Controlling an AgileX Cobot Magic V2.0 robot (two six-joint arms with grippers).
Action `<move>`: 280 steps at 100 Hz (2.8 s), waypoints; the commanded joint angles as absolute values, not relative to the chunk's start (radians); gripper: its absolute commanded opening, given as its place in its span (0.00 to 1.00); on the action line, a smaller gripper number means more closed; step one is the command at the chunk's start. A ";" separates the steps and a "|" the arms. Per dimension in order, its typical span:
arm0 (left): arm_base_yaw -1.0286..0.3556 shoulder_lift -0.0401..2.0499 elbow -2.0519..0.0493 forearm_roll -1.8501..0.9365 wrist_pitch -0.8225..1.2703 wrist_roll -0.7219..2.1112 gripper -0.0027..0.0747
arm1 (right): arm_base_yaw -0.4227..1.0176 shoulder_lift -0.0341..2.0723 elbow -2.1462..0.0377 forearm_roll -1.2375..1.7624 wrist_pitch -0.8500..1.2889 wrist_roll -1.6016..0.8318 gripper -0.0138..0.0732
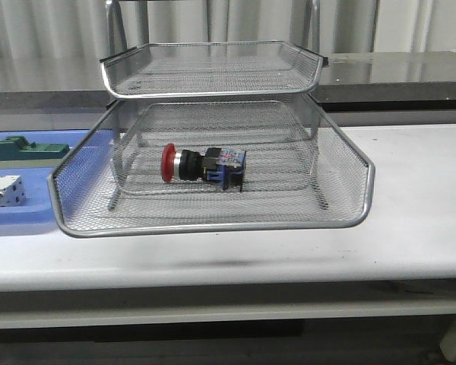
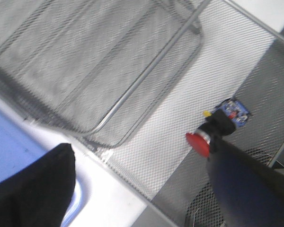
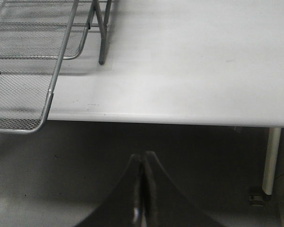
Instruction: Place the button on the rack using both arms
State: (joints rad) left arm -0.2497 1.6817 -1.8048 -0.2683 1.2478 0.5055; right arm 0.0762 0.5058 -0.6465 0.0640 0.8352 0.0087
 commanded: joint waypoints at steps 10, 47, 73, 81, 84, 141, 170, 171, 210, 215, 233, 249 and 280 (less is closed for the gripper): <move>-0.083 1.499 -1.676 -0.301 1.260 0.489 0.74 | 0.069 0.508 -0.678 0.060 0.775 0.000 0.08; 0.102 1.133 -1.155 -0.384 0.880 0.499 0.74 | 0.069 0.508 -0.678 0.060 0.775 0.000 0.08; 0.100 0.845 -0.767 -0.426 0.546 0.501 0.74 | 0.069 0.508 -0.678 0.060 0.775 0.000 0.08; 0.100 0.753 -0.660 -0.436 0.487 0.501 0.74 | 0.069 0.508 -0.678 0.060 0.775 0.000 0.08; 0.100 0.722 -0.628 -0.438 0.469 0.501 0.74 | 0.069 0.508 -0.678 0.060 0.775 0.000 0.08; 0.100 0.259 -0.345 -0.549 0.293 0.503 0.74 | 0.069 0.508 -0.678 0.060 0.775 0.000 0.08; 0.100 0.252 -0.345 -0.549 0.175 0.503 0.74 | 0.069 0.508 -0.678 0.060 0.775 0.000 0.08; 0.100 0.252 -0.345 -0.549 0.169 0.503 0.74 | 0.069 0.508 -0.678 0.060 0.775 0.000 0.08; 0.100 0.252 -0.345 -0.545 0.136 0.503 0.47 | 0.069 0.508 -0.678 0.060 0.775 0.000 0.08; 0.100 0.252 -0.345 -0.543 0.136 0.503 0.40 | 0.069 0.508 -0.678 0.060 0.775 0.000 0.08; 0.100 0.252 -0.345 -0.542 0.136 0.503 0.14 | 0.069 0.508 -0.678 0.060 0.775 0.000 0.08; 0.100 0.252 -0.345 -0.542 0.136 0.503 0.01 | 0.069 0.508 -0.678 0.060 0.775 0.000 0.08; 0.100 0.252 -0.345 -0.542 0.147 0.503 0.01 | 0.069 0.508 -0.678 0.083 0.773 0.000 0.08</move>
State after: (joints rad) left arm 0.0974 0.2420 -0.3163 -0.5301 0.2126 0.5041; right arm 0.0762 0.5058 -0.6465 0.0640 0.8352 0.0087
